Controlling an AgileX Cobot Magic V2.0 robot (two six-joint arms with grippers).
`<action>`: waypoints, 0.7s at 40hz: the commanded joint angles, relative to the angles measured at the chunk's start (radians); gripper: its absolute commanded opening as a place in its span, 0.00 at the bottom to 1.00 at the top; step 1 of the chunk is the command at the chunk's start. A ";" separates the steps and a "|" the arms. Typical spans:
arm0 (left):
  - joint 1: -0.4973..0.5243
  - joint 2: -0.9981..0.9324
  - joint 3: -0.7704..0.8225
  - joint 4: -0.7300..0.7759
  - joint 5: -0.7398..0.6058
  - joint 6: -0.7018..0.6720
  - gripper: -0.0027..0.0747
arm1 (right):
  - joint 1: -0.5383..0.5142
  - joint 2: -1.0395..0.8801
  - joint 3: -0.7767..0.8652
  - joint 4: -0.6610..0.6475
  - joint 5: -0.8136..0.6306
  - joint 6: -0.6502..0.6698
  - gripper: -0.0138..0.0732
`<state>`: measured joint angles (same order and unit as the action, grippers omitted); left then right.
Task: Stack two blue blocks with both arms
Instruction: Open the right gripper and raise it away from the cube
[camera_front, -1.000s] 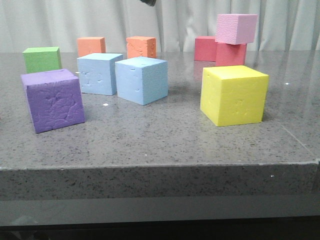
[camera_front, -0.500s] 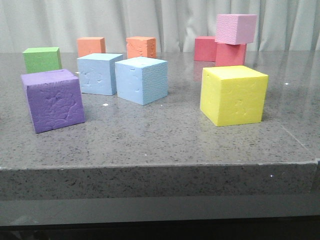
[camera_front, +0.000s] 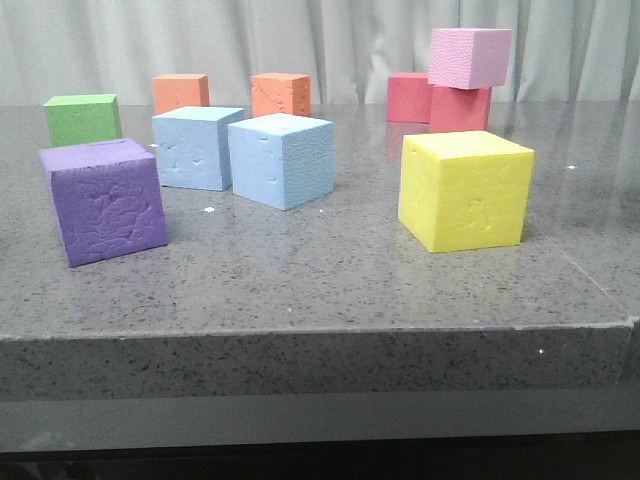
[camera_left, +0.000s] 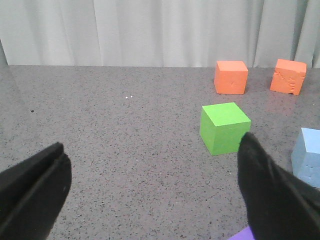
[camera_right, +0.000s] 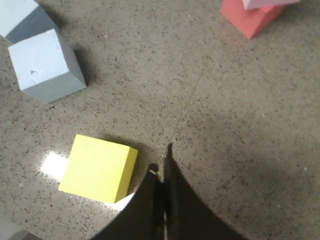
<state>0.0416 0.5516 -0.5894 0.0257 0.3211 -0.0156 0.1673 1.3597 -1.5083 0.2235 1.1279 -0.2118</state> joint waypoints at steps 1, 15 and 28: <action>-0.008 0.009 -0.038 -0.002 -0.084 0.001 0.88 | -0.012 -0.132 0.139 0.012 -0.190 -0.003 0.08; -0.008 0.009 -0.038 -0.002 -0.084 0.001 0.88 | -0.012 -0.461 0.667 0.013 -0.533 -0.003 0.08; -0.008 0.009 -0.038 -0.002 -0.084 0.001 0.88 | -0.011 -0.800 0.977 0.013 -0.694 -0.003 0.08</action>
<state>0.0416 0.5516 -0.5894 0.0257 0.3211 -0.0156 0.1625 0.6287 -0.5457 0.2253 0.5321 -0.2118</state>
